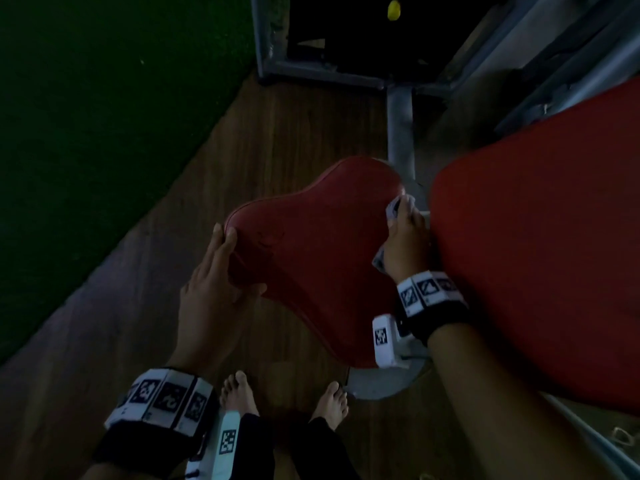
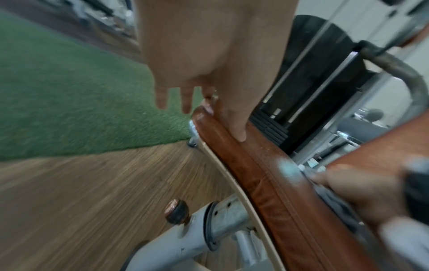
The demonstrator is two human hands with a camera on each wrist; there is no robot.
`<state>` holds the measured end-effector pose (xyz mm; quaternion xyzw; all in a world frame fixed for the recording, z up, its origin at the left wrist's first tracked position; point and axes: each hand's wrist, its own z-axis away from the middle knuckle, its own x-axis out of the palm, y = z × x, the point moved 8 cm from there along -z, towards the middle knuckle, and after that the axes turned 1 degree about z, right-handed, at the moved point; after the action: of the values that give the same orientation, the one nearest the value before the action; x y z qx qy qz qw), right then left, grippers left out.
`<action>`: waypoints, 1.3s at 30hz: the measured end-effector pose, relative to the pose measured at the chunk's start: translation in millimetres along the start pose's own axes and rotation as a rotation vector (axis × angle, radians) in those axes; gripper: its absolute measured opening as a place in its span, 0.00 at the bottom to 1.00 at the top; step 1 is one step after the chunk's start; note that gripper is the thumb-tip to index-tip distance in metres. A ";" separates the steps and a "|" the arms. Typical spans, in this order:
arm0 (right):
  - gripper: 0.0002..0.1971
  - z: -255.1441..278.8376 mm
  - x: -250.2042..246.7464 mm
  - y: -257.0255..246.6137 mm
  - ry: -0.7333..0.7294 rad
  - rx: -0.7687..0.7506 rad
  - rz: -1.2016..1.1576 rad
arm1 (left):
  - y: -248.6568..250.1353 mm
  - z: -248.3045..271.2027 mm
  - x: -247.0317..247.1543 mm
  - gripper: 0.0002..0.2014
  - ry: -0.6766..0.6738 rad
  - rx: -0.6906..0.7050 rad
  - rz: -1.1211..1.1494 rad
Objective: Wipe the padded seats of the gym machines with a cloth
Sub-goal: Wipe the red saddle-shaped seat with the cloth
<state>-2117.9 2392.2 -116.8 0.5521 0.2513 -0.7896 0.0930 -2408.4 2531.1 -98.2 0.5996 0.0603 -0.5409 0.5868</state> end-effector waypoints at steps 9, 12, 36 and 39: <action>0.22 -65.1 1.2 -24.3 -0.063 0.014 -0.112 | -0.3 -1.7 -2.4 0.46 0.060 0.080 0.086; 0.21 -93.1 6.0 -66.2 -0.184 -0.157 -0.031 | -1.9 -2.1 -0.8 0.46 0.065 0.095 0.104; 0.16 -130.1 15.1 -62.4 -0.297 -0.322 -0.062 | -5.3 0.1 0.0 0.46 0.086 0.137 0.201; 0.17 -119.8 15.3 -78.6 -0.244 -0.320 0.043 | -3.7 0.4 -1.2 0.46 0.104 0.149 0.219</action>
<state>-2058.1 2521.3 -139.4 0.4356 0.3486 -0.7984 0.2263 -2411.8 2532.6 -99.5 0.6719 -0.0156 -0.4446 0.5922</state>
